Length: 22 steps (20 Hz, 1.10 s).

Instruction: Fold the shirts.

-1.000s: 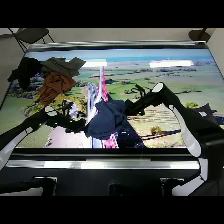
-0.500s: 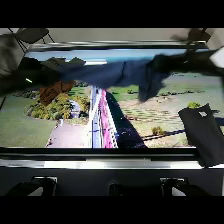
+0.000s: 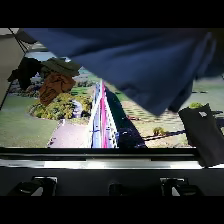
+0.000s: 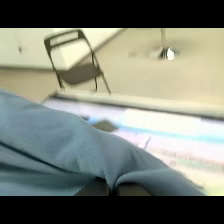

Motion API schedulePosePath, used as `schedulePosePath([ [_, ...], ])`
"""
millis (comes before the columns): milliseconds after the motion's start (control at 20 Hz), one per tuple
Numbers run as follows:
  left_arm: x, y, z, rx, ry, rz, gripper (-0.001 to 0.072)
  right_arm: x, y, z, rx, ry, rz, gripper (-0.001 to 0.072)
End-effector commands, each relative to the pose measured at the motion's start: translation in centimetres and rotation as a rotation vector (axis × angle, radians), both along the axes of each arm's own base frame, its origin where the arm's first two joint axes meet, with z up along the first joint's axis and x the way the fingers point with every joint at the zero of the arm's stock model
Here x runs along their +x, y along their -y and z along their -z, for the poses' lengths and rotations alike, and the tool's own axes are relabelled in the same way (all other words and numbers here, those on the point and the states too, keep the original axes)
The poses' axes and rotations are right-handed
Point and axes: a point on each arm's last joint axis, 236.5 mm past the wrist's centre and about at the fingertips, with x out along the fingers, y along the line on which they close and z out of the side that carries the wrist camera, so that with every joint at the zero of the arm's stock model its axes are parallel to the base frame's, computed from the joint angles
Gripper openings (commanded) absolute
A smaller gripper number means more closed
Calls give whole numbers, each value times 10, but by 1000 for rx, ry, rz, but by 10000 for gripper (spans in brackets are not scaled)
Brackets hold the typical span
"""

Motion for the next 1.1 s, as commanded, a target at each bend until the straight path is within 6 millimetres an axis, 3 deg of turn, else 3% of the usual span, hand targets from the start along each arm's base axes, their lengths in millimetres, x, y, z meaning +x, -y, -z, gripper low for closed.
schedulePosePath([
  [0, -2, -7, 54, 112, -197, -31, 31, -38, -1, 65, -89, -296, -41, 45],
  [150, 5, -8, 109, 182, -373, -24, 31, -57, 1, 130, -157, -632, -91, 45],
  [250, 15, -5, 163, 213, -517, -8, 32, -53, 2, 174, -170, -827, -115, 45],
  [400, 26, -4, 263, 247, -753, 11, 32, -9, -5, 243, -100, -967, -108, 45],
  [500, 23, -4, 336, 269, -925, 23, 32, 29, -24, 283, 5, -998, -140, 45],
  [600, 19, -3, 393, 274, -1053, 33, 32, 61, -50, 316, 108, -1024, -219, 45],
  [800, 26, -4, 467, 275, -1205, 25, 32, 116, -77, 386, 193, -1099, -185, 45],
  [950, 40, -3, 515, 281, -1309, 17, 32, 140, -97, 442, 202, -1140, -140, 46],
  [1050, 42, -3, 544, 282, -1380, 18, 32, 153, -99, 463, 205, -1127, -105, 46],
])
